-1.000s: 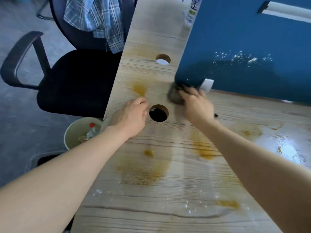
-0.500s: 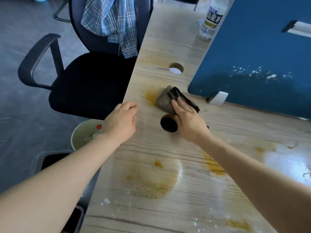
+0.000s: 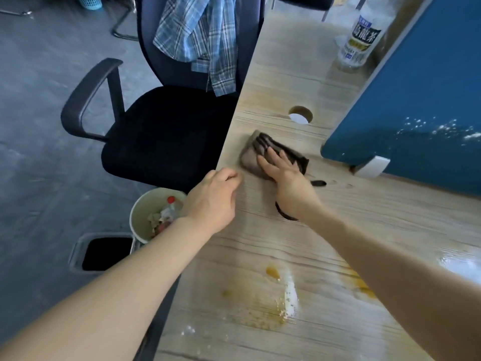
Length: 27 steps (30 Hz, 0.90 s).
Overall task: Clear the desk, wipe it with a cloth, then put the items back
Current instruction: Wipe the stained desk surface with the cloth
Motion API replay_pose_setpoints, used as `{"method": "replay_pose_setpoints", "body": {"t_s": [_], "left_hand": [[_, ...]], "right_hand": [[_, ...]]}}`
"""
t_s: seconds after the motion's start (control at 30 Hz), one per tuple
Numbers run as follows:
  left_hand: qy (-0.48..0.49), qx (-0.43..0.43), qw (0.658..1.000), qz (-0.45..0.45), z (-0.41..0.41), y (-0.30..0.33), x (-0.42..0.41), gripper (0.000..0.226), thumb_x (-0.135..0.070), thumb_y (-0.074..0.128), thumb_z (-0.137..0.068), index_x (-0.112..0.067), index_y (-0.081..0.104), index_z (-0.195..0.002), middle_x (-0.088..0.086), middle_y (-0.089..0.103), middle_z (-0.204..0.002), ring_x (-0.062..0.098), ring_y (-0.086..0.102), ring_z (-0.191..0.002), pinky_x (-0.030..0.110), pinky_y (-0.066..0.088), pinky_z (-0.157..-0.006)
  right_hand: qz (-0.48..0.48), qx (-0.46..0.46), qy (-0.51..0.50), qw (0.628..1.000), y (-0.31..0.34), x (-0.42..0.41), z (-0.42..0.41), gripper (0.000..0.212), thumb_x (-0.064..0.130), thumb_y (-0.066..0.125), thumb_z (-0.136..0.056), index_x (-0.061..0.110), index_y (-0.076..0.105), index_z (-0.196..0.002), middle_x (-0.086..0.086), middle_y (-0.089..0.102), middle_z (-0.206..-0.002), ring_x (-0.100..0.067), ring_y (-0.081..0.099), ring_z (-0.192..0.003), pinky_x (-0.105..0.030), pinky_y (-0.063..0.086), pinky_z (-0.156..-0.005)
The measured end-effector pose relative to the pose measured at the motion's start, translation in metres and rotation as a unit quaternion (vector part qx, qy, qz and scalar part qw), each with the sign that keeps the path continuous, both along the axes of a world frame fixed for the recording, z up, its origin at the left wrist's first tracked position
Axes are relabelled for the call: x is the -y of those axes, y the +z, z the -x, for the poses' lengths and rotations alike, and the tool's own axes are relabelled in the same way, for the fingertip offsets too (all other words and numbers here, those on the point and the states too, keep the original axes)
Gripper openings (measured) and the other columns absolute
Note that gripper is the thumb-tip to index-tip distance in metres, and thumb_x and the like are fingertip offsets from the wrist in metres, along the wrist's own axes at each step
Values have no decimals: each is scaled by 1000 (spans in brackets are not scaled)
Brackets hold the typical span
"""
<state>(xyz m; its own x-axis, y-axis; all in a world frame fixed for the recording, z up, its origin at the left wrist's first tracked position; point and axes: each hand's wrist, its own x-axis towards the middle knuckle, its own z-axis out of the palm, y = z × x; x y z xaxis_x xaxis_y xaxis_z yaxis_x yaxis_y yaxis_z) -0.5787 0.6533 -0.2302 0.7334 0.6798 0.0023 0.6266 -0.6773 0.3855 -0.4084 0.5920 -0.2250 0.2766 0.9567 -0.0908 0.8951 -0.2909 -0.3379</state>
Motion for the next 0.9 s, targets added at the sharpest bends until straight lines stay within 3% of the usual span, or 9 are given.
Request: {"method": "replay_pose_setpoints", "body": {"t_s": [0.1, 0.33, 0.6, 0.7, 0.8, 0.9], "left_hand": [[-2, 2, 1000, 1, -1, 1, 1, 42, -16, 41, -95, -20, 47, -137, -9, 43, -135, 16, 40, -115, 33, 46, -91], [-9, -8, 1000, 10, 0, 0, -1, 45, -6, 42, -90, -19, 50, -133, -8, 45, -131, 19, 41, -111, 39, 49, -84], [-12, -9, 1000, -2, 1, 2, 1, 39, -16, 42, -93, -19, 51, -130, -8, 43, -129, 16, 39, -112, 38, 51, -84], [-19, -11, 1000, 10, 1, 3, -1, 43, -11, 42, -92, -19, 48, -134, -9, 43, -131, 15, 39, -112, 37, 50, -84], [-17, -5, 1000, 16, 2, 3, -1, 46, -6, 42, -89, -19, 49, -132, -8, 45, -127, 16, 40, -106, 38, 51, -78], [-16, -12, 1000, 9, 2, 2, 0, 44, -9, 41, -91, -19, 48, -133, -8, 42, -130, 16, 40, -110, 35, 50, -81]], "right_hand": [[-6, 13, 24, 1000, 3, 17, 11, 74, -11, 35, -90, 28, 17, -150, 4, 0, -159, -19, -4, -146, -35, 0, -117], [25, 55, -52, 997, 7, -75, -37, 68, -7, 32, -91, 24, 20, -150, -5, 7, -159, -29, 5, -146, -45, 13, -115], [-12, 29, 55, 998, 3, 1, 20, 66, -1, 33, -95, 32, 18, -149, 5, 3, -159, -21, -1, -147, -40, 6, -117], [9, 52, 28, 998, 4, -41, -14, 68, -4, 31, -94, 33, 20, -149, 4, 6, -159, -22, 3, -146, -42, 15, -115], [12, 53, -48, 997, 9, -76, -31, 64, -3, 30, -94, 29, 22, -150, -1, 9, -159, -27, 7, -146, -43, 15, -114], [7, 49, -13, 999, 5, -54, -4, 63, -1, 31, -95, 28, 22, -150, -1, 8, -159, -28, 5, -146, -44, 15, -115]]}}
